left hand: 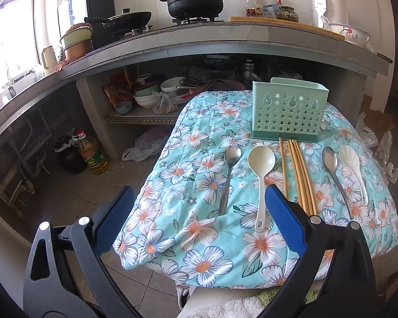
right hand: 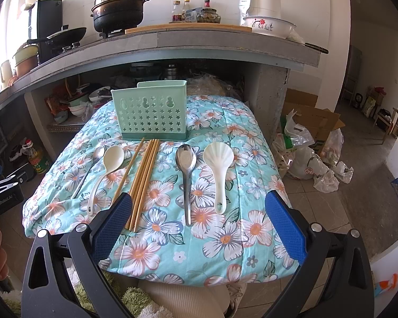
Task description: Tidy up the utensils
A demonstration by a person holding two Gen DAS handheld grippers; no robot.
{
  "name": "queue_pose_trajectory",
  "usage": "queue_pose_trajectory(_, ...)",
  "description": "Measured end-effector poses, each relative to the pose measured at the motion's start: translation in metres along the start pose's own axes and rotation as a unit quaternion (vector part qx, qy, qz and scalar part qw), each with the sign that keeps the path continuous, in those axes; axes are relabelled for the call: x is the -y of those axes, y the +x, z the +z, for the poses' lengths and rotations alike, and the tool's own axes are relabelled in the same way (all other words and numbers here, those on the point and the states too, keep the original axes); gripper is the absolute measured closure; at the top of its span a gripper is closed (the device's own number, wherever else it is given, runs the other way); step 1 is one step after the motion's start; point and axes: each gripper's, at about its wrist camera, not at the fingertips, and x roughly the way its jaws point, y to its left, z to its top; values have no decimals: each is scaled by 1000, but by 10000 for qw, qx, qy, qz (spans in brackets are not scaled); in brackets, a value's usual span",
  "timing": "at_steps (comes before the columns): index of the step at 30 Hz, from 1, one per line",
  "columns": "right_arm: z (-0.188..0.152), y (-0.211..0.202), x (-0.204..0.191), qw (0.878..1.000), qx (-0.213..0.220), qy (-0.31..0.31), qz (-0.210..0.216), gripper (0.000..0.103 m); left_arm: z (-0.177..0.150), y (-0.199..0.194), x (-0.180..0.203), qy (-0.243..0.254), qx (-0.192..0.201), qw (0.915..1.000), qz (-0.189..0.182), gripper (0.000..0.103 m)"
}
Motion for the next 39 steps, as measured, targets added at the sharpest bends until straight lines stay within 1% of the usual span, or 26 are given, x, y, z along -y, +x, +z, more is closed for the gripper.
queue_pose_trajectory(39,0,0,-1,10000,-1,-4,8,5,-4,11,-1,-27,-208,9998,9,8)
